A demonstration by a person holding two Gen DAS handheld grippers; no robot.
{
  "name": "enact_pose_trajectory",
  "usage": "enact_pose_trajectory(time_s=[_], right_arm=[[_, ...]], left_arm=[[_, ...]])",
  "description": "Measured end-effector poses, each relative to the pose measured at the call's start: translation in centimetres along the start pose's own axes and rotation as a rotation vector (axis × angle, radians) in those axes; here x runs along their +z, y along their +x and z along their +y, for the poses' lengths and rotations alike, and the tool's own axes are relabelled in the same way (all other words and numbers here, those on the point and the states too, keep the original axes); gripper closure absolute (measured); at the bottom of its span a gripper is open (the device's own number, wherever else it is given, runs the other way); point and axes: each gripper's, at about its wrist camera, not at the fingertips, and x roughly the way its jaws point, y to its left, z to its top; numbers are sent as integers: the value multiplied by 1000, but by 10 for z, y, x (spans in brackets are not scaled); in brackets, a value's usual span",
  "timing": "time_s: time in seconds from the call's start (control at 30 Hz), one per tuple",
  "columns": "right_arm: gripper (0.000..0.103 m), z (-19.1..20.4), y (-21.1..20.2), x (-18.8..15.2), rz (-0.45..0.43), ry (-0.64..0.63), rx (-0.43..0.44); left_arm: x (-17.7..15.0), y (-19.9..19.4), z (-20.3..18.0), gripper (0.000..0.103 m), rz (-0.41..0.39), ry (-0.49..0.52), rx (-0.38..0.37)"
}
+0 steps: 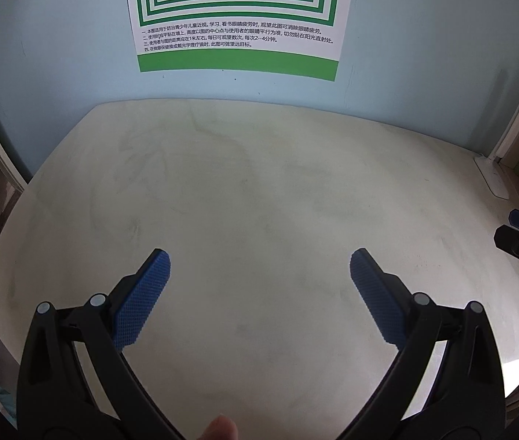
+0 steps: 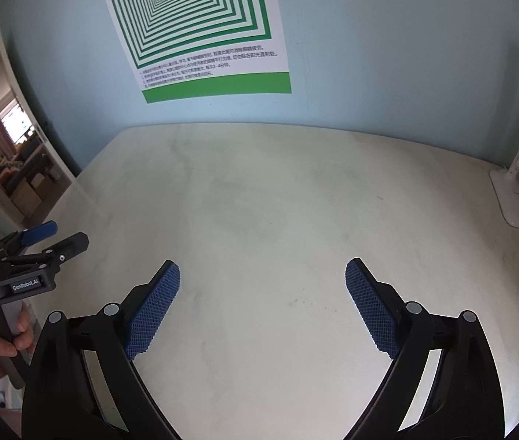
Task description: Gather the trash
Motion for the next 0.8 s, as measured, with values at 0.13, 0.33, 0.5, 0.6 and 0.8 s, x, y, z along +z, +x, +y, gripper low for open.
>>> enact_pose_trajectory(time_s=[0.13,0.33,0.5,0.6,0.8], right_arm=[[12,2,-1,-13,-12,1,-70],[12,-3,-1,-27,-8,45,-97],[12,-7,-3,-29,-16,59,-117],[12,-12,-2,-30,-23,78,-127],[12,-18,5,-25,-16,59,-154]], left_arm=[[-2,9,-10,7,17,34,-10],[-6,11,-21,7,18,78,-28],[-6,12,-28,7,10,103,-38],[-5,14,-30,7,10,103,-41],[-5,20,-30,7,18,98,-43]])
